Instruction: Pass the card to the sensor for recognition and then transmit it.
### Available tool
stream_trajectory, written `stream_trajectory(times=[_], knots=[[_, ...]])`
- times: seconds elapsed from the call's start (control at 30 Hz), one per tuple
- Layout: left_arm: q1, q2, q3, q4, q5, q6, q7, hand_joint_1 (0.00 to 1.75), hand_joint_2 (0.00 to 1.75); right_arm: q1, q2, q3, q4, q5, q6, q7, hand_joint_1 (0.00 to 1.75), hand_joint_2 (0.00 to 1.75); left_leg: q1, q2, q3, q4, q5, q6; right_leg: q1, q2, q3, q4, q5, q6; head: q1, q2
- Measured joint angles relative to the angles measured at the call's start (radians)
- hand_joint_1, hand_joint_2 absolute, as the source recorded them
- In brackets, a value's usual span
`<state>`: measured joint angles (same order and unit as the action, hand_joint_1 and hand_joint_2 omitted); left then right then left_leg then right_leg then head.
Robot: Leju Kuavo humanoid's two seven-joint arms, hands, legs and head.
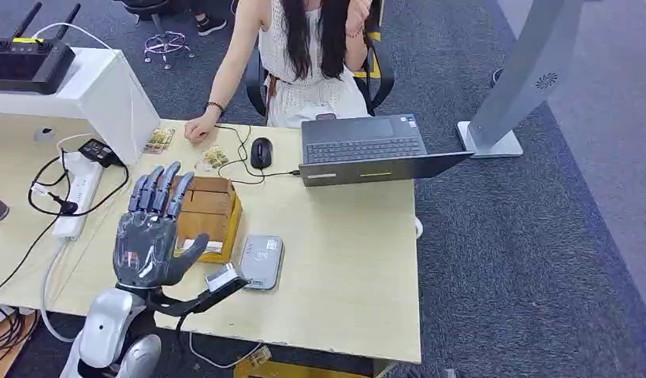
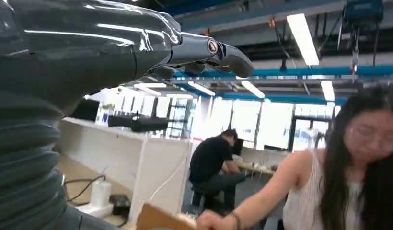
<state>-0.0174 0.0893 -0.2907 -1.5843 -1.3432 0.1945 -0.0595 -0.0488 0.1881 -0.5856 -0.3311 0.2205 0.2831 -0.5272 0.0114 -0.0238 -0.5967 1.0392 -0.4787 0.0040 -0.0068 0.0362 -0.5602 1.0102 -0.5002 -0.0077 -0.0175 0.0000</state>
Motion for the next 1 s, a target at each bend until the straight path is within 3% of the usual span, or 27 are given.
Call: stream_trajectory(times=[0.3,0.63,1.0], knots=[[0.061,0.057,0.004,0.053,0.074,-0.166,0.057,0.00,1.75,0.000,-0.003,-0.026,-0.008,0.035,0.001,0.020,0.00,0.00,0.000,0.000,0.000,0.000,0.000,0.000,0.000,-0.001,0.000,0.000,0.000,0.000,0.000,0.000],[0.063,0.081,0.004,0.111,0.088,-0.183,0.060,0.00,1.75,-0.004,-0.004,-0.035,-0.011,0.052,0.001,0.022,0.00,0.00,0.000,-0.001,0.000,0.000,0.000,0.001,0.000,-0.002,0.000,0.000,0.000,0.000,0.000,0.000],[0.002,0.085,0.025,0.195,0.076,-0.184,0.119,0.00,1.75,-0.013,-0.004,-0.052,-0.011,0.091,0.004,0.041,0.00,0.00,0.000,-0.001,0.000,0.000,0.001,0.000,0.000,-0.002,0.000,0.000,0.000,0.000,0.000,0.000]])
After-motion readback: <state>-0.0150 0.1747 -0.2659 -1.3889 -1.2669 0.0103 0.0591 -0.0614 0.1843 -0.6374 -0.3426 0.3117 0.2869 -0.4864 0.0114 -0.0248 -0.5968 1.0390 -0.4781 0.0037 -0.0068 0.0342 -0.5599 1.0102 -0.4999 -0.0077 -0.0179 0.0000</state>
